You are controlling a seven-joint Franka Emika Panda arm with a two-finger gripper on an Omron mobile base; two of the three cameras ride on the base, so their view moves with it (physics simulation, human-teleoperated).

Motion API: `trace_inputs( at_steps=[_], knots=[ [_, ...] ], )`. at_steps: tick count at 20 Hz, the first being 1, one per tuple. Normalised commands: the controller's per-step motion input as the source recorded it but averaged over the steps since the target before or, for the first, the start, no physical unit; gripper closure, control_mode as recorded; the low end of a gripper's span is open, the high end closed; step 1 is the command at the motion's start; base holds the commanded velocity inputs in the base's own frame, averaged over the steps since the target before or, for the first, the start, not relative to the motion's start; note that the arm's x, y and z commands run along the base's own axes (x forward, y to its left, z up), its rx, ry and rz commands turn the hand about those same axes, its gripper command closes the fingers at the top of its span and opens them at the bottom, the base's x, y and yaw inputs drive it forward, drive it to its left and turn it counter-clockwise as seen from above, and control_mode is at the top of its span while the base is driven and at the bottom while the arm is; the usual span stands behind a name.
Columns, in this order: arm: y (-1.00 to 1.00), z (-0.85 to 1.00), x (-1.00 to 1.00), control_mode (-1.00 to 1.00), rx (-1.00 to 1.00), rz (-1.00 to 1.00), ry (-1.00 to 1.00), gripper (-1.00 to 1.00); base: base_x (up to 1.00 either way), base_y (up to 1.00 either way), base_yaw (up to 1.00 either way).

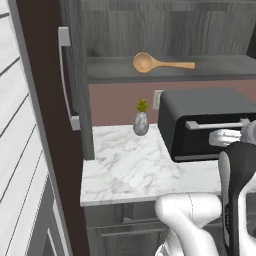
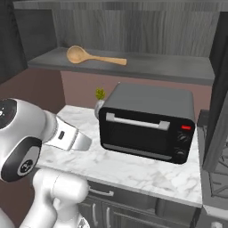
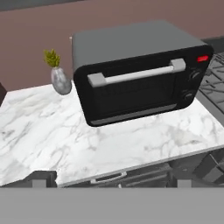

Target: Organize the utensils by type. Pick up the wooden spoons from the counter and place them in the open cabinet. Then pick up the metallic utensils from the counter and place them in the open drawer.

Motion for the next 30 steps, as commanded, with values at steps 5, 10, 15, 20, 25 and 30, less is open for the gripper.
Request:
trace_inputs(
  at_steps=[5, 10, 15, 20, 25, 30],
  knots=[
    [0.0, 0.0, 0.0, 1.0, 0.0, 0.0, 0.0, -1.0, -0.96, -0.44, -0.13],
    [0.0, 0.0, 0.0, 1.0, 0.0, 0.0, 0.0, -1.0, -0.3, -0.08, -0.83],
    [0.0, 0.0, 0.0, 1.0, 0.0, 0.0, 0.0, -1.0, -0.01, 0.0, -1.0],
    [0.0, 0.0, 0.0, 1.0, 0.0, 0.0, 0.0, -1.0, 0.0, 0.01, -1.0],
    [0.0, 0.0, 0.0, 1.0, 0.0, 0.0, 0.0, -1.0, 0.0, 0.02, -1.0],
    [0.0, 0.0, 0.0, 1.0, 0.0, 0.0, 0.0, -1.0, 0.0, 0.0, -1.0]
  ],
)
